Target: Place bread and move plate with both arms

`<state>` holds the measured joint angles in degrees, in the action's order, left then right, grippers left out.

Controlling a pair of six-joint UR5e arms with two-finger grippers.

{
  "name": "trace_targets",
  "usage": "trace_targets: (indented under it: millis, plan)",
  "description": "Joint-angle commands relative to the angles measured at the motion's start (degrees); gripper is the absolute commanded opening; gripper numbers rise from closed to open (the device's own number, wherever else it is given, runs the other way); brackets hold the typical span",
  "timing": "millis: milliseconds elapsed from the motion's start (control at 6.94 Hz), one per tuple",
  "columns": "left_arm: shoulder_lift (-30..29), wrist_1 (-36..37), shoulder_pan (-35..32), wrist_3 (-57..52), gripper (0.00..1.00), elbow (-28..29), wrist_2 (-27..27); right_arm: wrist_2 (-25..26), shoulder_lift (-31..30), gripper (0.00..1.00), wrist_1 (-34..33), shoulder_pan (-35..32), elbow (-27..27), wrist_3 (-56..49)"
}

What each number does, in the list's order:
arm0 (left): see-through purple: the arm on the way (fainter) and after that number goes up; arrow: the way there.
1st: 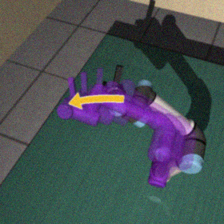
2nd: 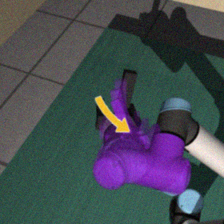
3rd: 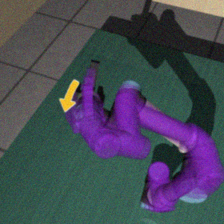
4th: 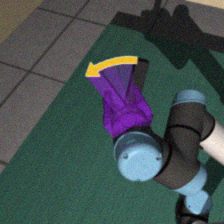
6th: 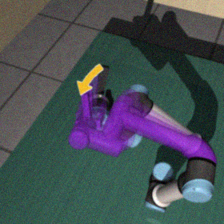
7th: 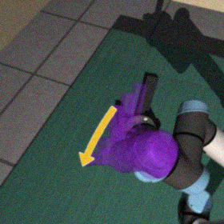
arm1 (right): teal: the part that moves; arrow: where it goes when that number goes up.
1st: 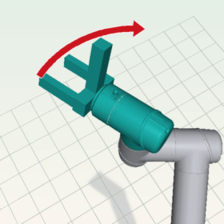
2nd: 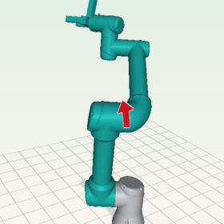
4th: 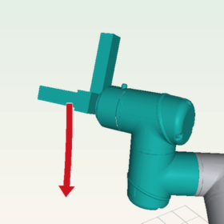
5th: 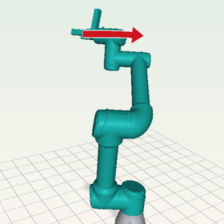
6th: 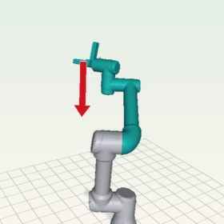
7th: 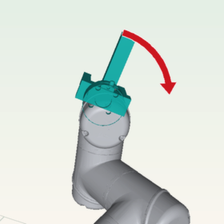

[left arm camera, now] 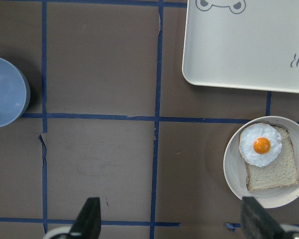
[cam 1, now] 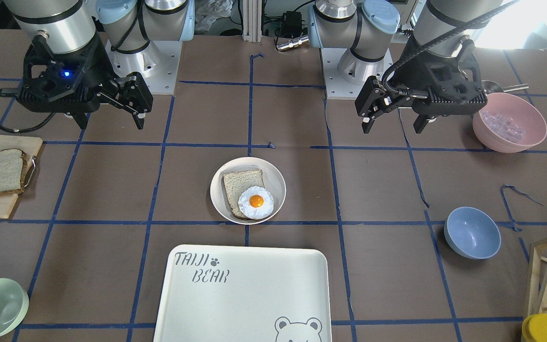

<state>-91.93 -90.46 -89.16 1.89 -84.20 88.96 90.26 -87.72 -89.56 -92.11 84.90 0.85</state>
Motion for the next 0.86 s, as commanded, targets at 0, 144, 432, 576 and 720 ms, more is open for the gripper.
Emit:
trace_targets:
  millis: [0, 144, 432, 576, 720]
  plan:
    - [-0.1, 0.0, 0.0, 0.0, 1.0, 0.1, 0.1, 0.3, -0.5, 1.0, 0.0, 0.0, -0.3, -0.5]
    - [-0.1, 0.0, -0.1, 0.0, 1.0, 0.1, 0.0, 0.6, -0.7, 1.0, 0.3, 0.0, -0.4, -0.6]
    - [-0.1, 0.0, -0.1, 0.0, 1.0, 0.1, 0.0, 0.9, -1.1, 1.0, 0.4, 0.0, -1.4, -0.9]
    - [-0.1, 0.0, -0.1, 0.0, 1.0, 0.1, 0.0, 0.7, -2.2, 1.0, 3.1, -0.1, -1.5, -0.2]
    - [-0.1, 0.0, 0.0, 0.0, 1.0, 0.1, 0.0, 0.8, -2.1, 1.0, 5.3, -0.1, -1.3, 0.0]
